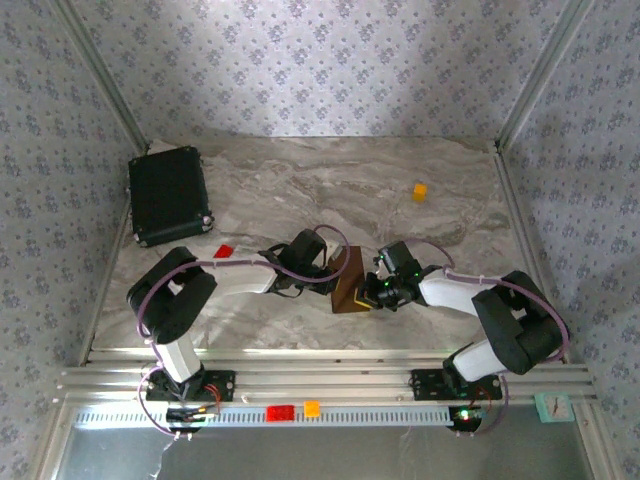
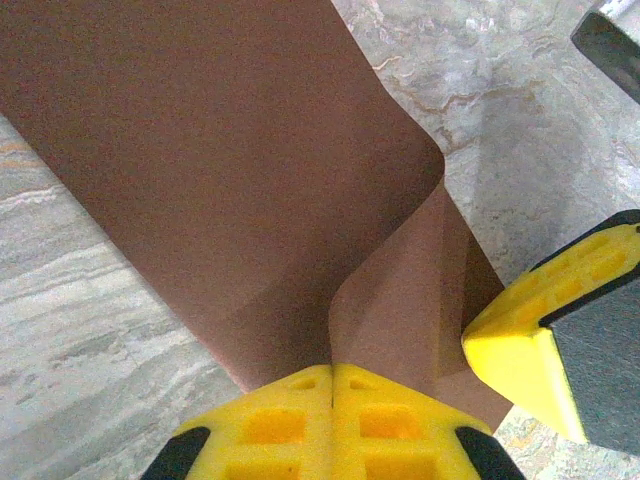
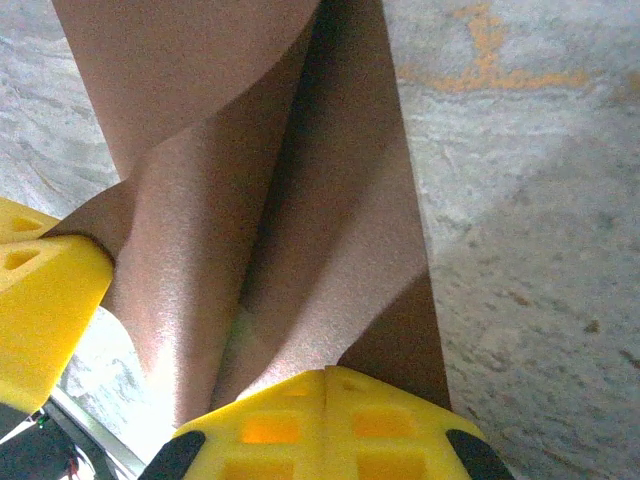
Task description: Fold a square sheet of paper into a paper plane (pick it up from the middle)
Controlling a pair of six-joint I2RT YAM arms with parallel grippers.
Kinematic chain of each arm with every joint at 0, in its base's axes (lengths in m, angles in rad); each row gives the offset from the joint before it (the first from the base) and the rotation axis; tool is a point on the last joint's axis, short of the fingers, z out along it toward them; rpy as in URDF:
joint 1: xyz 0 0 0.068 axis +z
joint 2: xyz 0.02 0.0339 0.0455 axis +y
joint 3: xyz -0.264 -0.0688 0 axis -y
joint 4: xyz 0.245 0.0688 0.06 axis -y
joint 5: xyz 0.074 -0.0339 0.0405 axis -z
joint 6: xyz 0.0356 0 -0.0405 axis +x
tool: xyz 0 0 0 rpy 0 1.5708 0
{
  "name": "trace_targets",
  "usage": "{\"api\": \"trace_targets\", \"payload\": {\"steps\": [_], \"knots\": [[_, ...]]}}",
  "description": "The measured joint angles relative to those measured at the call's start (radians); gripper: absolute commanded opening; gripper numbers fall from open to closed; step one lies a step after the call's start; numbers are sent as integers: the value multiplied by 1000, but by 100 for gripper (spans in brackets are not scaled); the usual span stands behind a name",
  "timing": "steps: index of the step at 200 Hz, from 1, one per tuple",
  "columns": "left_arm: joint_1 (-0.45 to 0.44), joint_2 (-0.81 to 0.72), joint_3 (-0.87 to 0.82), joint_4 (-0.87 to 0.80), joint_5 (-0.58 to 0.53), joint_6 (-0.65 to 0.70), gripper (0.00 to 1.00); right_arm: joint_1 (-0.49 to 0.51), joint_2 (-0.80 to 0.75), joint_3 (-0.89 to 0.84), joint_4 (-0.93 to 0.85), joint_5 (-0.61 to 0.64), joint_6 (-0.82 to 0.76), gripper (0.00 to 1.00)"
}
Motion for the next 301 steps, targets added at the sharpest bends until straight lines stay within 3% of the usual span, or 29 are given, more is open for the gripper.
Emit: {"api": "trace_targets", "payload": {"steps": [301], "knots": [[0, 50, 39, 6, -18, 19, 0, 0, -3, -4, 2, 1, 0, 3]]}}
